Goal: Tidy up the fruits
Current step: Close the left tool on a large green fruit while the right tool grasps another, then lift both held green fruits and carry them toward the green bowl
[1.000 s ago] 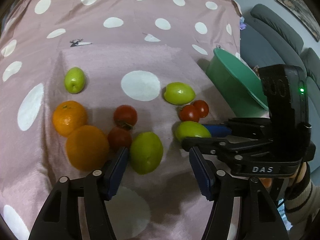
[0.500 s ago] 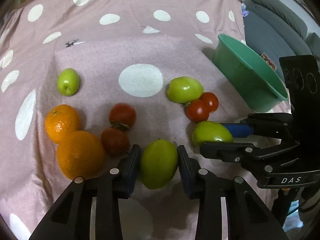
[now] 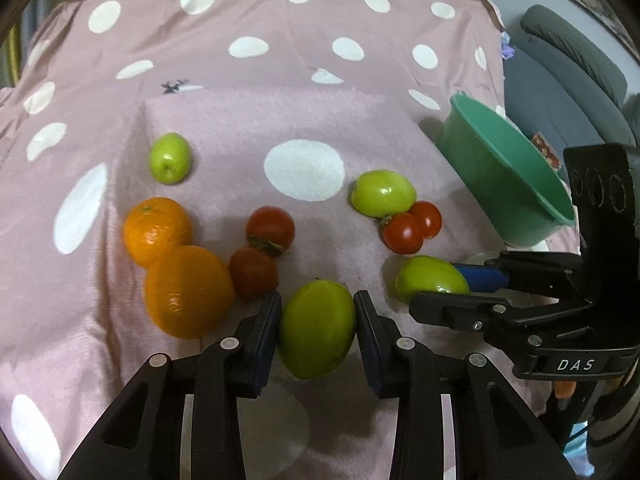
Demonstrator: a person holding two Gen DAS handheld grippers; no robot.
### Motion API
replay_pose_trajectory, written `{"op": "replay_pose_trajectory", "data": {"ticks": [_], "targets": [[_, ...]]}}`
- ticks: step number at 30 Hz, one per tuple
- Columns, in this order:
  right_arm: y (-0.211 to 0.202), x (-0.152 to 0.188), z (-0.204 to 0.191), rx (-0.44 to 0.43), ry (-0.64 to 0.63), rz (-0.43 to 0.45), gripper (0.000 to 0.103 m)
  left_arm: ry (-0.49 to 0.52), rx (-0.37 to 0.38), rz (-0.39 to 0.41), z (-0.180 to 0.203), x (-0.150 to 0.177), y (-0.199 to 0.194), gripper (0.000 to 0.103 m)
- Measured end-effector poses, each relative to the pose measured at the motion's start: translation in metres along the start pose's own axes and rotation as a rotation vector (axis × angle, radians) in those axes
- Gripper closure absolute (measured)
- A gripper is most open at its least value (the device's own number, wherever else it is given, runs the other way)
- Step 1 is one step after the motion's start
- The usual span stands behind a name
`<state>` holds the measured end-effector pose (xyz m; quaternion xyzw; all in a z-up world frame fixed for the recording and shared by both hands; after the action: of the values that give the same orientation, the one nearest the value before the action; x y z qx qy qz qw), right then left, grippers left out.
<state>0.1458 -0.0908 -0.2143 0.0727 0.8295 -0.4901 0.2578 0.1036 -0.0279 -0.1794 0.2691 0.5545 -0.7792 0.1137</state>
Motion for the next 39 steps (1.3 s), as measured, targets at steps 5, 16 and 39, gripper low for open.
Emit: {"op": "replay_pose_trajectory", "data": {"ticks": [5, 16, 39], "targets": [[-0.007, 0.000, -0.006, 0.002, -0.017, 0.010, 0.066, -0.011, -0.026, 0.045, 0.000, -0.003, -0.017, 0.065], [-0.029, -0.003, -0.024, 0.001, -0.051, 0.040, 0.066, 0.009, -0.065, 0.117, 0.008, -0.010, -0.051, 0.065], [-0.077, -0.007, -0.051, -0.023, -0.102, 0.141, 0.066, 0.085, -0.130, 0.224, 0.032, -0.017, -0.101, 0.065]]}}
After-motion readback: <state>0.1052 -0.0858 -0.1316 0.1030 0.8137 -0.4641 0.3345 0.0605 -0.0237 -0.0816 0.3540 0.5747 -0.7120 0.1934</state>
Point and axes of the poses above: each gripper's, at about its wrist camera, not at the fingertips, and y roughly the way its jaws point, z to its right, x to its underside, the point moved 9 cm from there along y, roughly the way its jaws point, and after that the axes turned 1 degree about z, right-handed, at the moved point
